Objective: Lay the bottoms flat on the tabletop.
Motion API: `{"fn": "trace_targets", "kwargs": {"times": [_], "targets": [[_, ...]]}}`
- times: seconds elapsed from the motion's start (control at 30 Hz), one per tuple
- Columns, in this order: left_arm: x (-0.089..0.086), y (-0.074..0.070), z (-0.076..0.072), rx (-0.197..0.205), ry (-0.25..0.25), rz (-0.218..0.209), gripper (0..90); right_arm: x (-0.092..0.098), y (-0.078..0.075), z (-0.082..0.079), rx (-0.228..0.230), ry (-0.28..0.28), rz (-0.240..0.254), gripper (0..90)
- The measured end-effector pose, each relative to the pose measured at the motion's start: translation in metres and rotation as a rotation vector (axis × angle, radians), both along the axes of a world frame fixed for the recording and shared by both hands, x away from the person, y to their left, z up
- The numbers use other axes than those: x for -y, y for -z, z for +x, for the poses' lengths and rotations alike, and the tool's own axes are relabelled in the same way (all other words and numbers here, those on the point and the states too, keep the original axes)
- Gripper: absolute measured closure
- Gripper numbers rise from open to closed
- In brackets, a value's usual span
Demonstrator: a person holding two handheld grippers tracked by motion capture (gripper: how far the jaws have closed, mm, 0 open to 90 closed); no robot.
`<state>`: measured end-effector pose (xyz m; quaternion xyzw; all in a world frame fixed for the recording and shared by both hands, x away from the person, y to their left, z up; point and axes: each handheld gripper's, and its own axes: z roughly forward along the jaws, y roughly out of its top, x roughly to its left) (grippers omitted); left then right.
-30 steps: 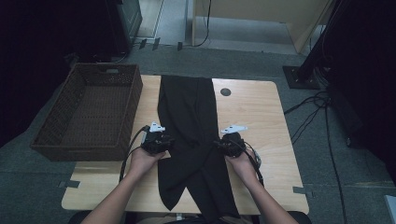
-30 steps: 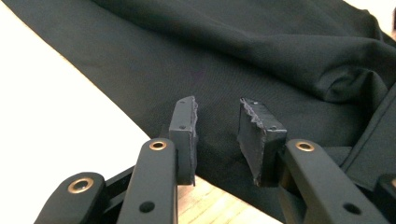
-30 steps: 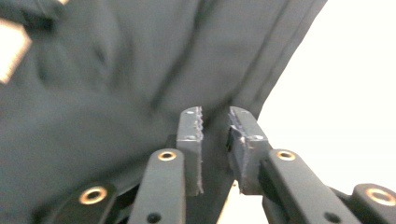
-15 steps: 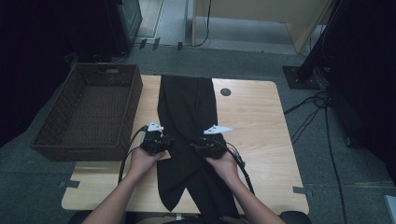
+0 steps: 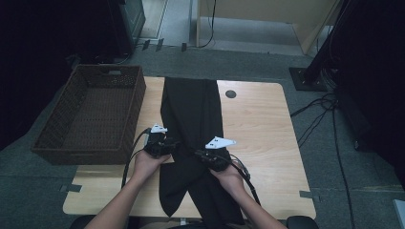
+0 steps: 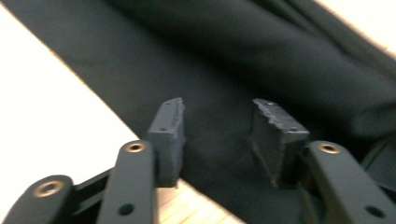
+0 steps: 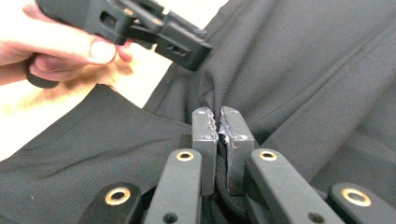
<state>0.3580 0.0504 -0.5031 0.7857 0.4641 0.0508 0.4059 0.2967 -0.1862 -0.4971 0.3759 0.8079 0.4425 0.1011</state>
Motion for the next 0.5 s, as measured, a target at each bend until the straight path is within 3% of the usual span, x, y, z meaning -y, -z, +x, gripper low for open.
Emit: {"fn": "trace_targets", "kwargs": {"times": [0.1,0.13,0.27,0.33,0.4,0.43,0.5], "targets": [[0.005,-0.006,0.004,-0.012,-0.003,-0.069,44.3,-0.005,0.003,0.0,-0.014,-0.009,-0.002,84.9],[0.005,-0.006,0.004,-0.012,-0.003,-0.069,43.9,-0.006,0.004,0.0,-0.013,-0.011,-0.004,84.9],[0.019,-0.001,0.013,-0.08,0.023,-0.039,40.4,-0.013,0.004,-0.002,-0.014,-0.028,0.01,84.7],[0.022,0.003,0.015,-0.097,0.049,-0.035,55.3,-0.016,0.003,-0.003,-0.009,-0.05,0.008,84.6],[0.022,0.006,0.015,-0.114,0.067,-0.044,81.1,-0.019,0.004,-0.004,-0.003,-0.065,0.0,84.2],[0.022,0.006,0.015,-0.119,0.07,-0.043,88.8,-0.019,0.004,-0.004,-0.006,-0.065,-0.003,84.2],[0.021,0.006,0.014,-0.112,0.079,-0.05,90.0,-0.019,0.004,-0.005,-0.008,-0.067,-0.003,84.0]]}}
